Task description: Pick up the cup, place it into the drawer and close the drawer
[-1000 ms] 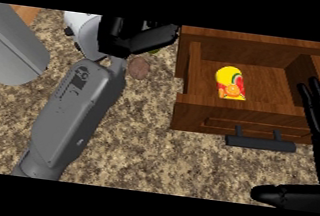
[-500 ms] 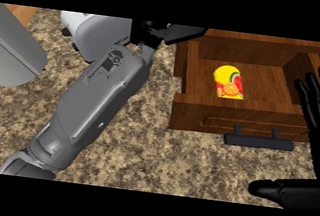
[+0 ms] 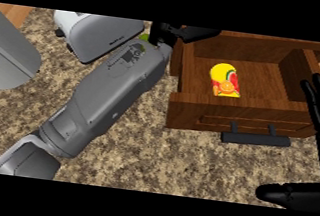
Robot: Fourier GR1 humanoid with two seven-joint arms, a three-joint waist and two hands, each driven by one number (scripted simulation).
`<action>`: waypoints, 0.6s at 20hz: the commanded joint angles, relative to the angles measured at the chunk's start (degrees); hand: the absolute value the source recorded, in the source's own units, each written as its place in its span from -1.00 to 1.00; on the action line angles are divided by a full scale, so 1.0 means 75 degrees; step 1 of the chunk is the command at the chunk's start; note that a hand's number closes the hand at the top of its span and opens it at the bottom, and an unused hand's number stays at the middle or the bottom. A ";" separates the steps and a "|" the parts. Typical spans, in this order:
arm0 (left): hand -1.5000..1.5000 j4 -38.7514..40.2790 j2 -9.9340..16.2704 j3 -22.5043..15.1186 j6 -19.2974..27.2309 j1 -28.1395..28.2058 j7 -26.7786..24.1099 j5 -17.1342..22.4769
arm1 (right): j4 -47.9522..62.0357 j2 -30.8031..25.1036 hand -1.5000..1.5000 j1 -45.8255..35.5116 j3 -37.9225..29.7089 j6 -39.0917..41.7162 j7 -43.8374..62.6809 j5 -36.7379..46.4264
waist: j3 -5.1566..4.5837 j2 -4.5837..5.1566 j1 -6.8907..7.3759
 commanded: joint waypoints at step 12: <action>1.00 0.1687 0.0000 -0.1838 0.0285 -0.0672 -0.0359 0.1099 | 0.0392 0.0138 -1.00 -0.0494 0.0290 -0.0057 -0.0048 0.0170 | 0.0004 0.0101 -0.0376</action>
